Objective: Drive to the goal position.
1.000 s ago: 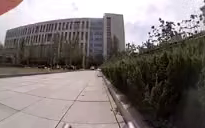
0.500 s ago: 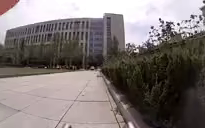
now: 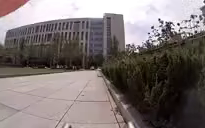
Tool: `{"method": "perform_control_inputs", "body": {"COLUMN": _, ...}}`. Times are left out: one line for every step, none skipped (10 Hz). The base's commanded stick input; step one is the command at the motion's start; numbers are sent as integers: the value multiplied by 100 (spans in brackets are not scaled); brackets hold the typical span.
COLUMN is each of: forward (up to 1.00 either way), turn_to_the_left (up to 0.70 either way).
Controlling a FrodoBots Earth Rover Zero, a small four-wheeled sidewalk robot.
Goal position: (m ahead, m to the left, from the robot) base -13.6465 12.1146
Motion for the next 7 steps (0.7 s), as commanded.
{"method": "perform_control_inputs", "body": {"forward": 3, "turn_to_the_left": 45}}
{"method": "perform_control_inputs", "body": {"forward": 3, "turn_to_the_left": 45}}
{"method": "perform_control_inputs", "body": {"forward": 3, "turn_to_the_left": 45}}
{"method": "perform_control_inputs", "body": {"forward": 3, "turn_to_the_left": 45}}
{"method": "perform_control_inputs", "body": {"forward": 3, "turn_to_the_left": 45}}
{"method": "perform_control_inputs", "body": {"forward": 3, "turn_to_the_left": 45}}
{"method": "perform_control_inputs", "body": {"forward": 3, "turn_to_the_left": 45}}
